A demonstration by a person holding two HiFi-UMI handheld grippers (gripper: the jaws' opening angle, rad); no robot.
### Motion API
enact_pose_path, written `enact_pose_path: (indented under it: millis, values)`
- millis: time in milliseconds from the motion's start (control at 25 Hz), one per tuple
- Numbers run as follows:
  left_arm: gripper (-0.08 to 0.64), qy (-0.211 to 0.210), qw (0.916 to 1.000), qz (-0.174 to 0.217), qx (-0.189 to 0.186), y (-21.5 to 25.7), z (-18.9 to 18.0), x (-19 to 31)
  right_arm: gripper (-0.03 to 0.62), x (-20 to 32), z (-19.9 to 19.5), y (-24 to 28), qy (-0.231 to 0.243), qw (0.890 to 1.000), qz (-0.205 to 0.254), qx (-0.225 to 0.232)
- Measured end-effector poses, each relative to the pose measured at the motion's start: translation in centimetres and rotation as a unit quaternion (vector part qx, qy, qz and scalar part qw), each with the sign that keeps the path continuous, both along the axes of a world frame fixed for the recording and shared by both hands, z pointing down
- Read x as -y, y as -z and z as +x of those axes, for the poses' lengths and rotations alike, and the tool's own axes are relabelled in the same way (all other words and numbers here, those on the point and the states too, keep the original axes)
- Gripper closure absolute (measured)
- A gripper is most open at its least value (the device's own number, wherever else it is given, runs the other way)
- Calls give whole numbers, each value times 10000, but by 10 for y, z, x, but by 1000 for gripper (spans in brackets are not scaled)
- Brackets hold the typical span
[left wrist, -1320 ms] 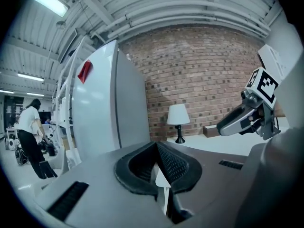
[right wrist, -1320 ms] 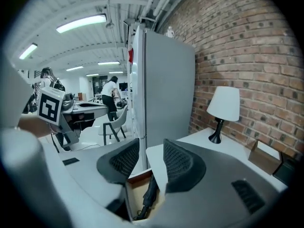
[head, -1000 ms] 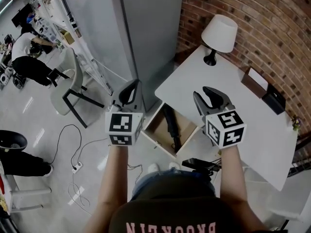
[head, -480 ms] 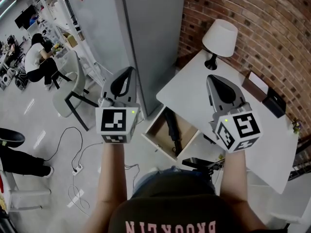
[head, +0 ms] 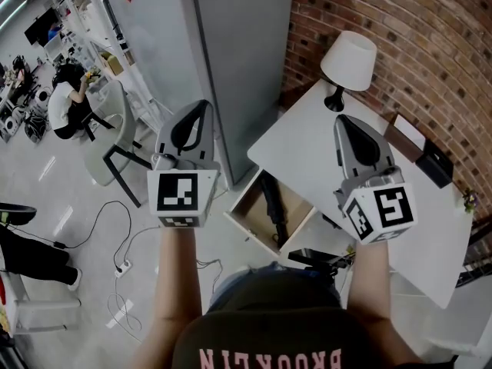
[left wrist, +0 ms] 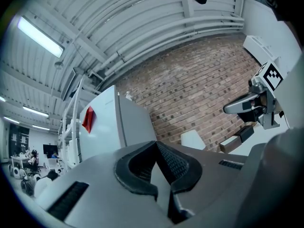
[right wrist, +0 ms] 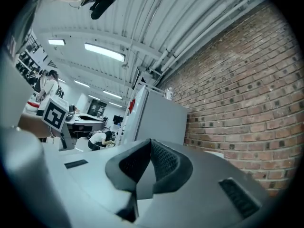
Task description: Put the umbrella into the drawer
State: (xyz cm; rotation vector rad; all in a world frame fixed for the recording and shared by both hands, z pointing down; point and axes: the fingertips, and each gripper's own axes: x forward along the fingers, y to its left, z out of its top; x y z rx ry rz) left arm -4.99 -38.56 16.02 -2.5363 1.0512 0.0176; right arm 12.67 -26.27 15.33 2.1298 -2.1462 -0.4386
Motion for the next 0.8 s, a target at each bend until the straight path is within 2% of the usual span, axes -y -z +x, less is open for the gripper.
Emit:
enact_pose_path:
  millis: [440, 800]
  values:
    - [561, 141, 9997, 44, 178, -3, 1, 5, 592, 3, 7, -5, -74, 9999, -85, -56]
    - [561, 233, 9996, 34, 141, -5, 3, 8, 592, 5, 8, -11, -153, 9995, -142, -235]
